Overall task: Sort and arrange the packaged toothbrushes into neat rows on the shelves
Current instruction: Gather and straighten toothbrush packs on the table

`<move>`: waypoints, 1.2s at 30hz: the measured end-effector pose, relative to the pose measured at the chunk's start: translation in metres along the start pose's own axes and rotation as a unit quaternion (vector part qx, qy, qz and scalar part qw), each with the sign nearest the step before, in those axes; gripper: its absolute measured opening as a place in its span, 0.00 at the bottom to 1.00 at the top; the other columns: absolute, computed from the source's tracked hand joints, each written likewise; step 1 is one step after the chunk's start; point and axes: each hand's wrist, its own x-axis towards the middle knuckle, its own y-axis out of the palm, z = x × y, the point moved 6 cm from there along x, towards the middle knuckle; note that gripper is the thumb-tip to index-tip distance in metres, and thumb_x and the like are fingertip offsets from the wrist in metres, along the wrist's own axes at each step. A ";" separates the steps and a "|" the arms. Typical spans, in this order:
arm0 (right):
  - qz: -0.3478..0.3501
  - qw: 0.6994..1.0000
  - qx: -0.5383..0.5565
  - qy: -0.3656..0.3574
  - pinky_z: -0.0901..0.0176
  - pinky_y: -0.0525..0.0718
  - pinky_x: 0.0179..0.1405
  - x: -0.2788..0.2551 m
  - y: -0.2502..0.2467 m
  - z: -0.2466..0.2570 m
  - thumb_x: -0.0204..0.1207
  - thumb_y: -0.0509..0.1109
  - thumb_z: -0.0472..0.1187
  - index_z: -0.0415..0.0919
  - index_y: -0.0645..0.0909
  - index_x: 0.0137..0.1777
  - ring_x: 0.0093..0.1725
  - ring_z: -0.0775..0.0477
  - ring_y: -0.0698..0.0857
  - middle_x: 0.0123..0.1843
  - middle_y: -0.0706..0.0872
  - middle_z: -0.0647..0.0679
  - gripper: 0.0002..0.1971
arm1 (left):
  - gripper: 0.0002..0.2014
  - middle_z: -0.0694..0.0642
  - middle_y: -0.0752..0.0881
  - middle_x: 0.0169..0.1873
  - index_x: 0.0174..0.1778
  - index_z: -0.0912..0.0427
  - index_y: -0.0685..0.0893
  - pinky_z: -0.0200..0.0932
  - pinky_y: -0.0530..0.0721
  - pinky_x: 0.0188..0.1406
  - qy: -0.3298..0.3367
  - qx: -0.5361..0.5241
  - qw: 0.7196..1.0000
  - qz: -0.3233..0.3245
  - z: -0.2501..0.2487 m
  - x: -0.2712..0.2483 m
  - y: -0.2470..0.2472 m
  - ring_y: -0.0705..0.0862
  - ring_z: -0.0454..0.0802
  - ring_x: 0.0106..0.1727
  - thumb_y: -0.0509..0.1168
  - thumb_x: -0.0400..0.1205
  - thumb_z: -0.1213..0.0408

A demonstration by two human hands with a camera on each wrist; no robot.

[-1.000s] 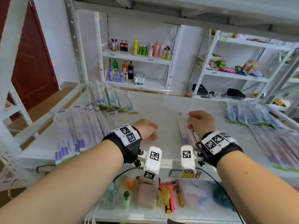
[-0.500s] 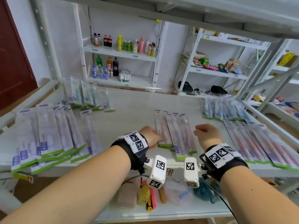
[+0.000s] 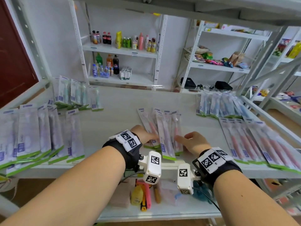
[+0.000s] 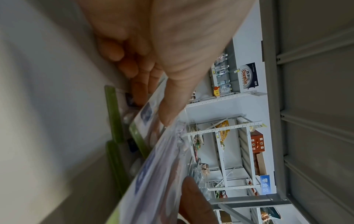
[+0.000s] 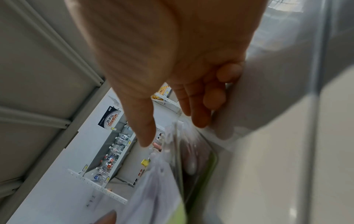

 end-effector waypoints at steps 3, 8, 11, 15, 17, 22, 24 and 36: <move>0.014 1.000 -0.011 -0.004 0.57 0.74 0.42 0.002 0.005 0.001 0.64 0.74 0.64 0.43 0.77 0.57 0.44 0.51 0.81 0.48 0.84 0.49 0.30 | 0.19 0.54 0.85 0.36 0.44 0.62 0.88 0.36 0.71 0.26 -0.004 0.013 1.000 -0.013 -0.002 0.000 0.000 0.81 0.50 0.38 0.72 0.73 0.48; 0.022 0.999 -0.013 -0.026 0.58 0.75 0.43 0.003 0.003 0.001 0.66 0.75 0.58 0.46 0.76 0.49 0.45 0.50 0.81 0.45 0.82 0.50 0.21 | 0.17 0.50 0.81 0.29 0.32 0.56 0.80 0.38 0.69 0.25 -0.026 0.029 0.999 -0.008 -0.004 0.002 0.003 0.77 0.44 0.30 0.71 0.73 0.45; 0.046 0.997 -0.005 -0.057 0.63 0.74 0.35 -0.002 0.000 0.001 0.71 0.73 0.51 0.50 0.76 0.38 0.37 0.57 0.79 0.37 0.82 0.54 0.09 | 0.19 0.50 0.81 0.29 0.32 0.56 0.79 0.38 0.70 0.26 -0.033 0.050 0.998 -0.008 -0.007 0.004 0.006 0.77 0.44 0.29 0.71 0.72 0.43; 0.060 0.995 0.010 -0.078 0.55 0.81 0.45 -0.007 -0.009 -0.002 0.75 0.68 0.46 0.37 0.86 0.48 0.44 0.46 0.84 0.44 0.88 0.44 0.12 | 0.18 0.51 0.83 0.30 0.34 0.56 0.81 0.38 0.74 0.29 -0.043 0.056 0.998 -0.006 -0.007 0.007 0.008 0.80 0.45 0.31 0.73 0.70 0.44; 0.054 0.995 0.027 -0.083 0.52 0.80 0.50 -0.007 -0.014 -0.006 0.76 0.66 0.45 0.35 0.86 0.51 0.47 0.42 0.85 0.47 0.88 0.40 0.14 | 0.16 0.51 0.84 0.31 0.34 0.56 0.82 0.37 0.75 0.31 -0.044 0.054 0.998 -0.006 -0.007 0.008 0.008 0.81 0.46 0.32 0.73 0.69 0.46; 0.032 0.988 0.140 -0.061 0.51 0.80 0.47 -0.001 -0.022 -0.025 0.76 0.66 0.45 0.38 0.84 0.45 0.43 0.41 0.84 0.46 0.88 0.38 0.11 | 0.14 0.51 0.82 0.30 0.30 0.55 0.79 0.37 0.72 0.29 -0.042 0.066 0.997 -0.005 -0.008 0.004 0.007 0.79 0.46 0.32 0.69 0.76 0.50; 0.022 0.979 0.200 -0.044 0.39 0.83 0.57 0.001 -0.023 -0.033 0.74 0.68 0.44 0.41 0.84 0.41 0.48 0.35 0.87 0.44 0.90 0.39 0.07 | 0.14 0.54 0.83 0.33 0.31 0.57 0.80 0.38 0.71 0.30 -0.041 0.079 0.996 0.001 -0.007 0.003 0.005 0.79 0.50 0.34 0.65 0.79 0.53; 0.012 0.966 0.257 -0.032 0.38 0.84 0.58 0.002 -0.017 -0.037 0.73 0.69 0.45 0.46 0.83 0.48 0.47 0.40 0.88 0.45 0.91 0.45 0.07 | 0.05 0.61 0.79 0.34 0.49 0.69 0.76 0.38 0.81 0.15 -0.042 -0.352 0.935 -0.031 0.018 -0.011 -0.011 0.81 0.53 0.27 0.55 0.85 0.75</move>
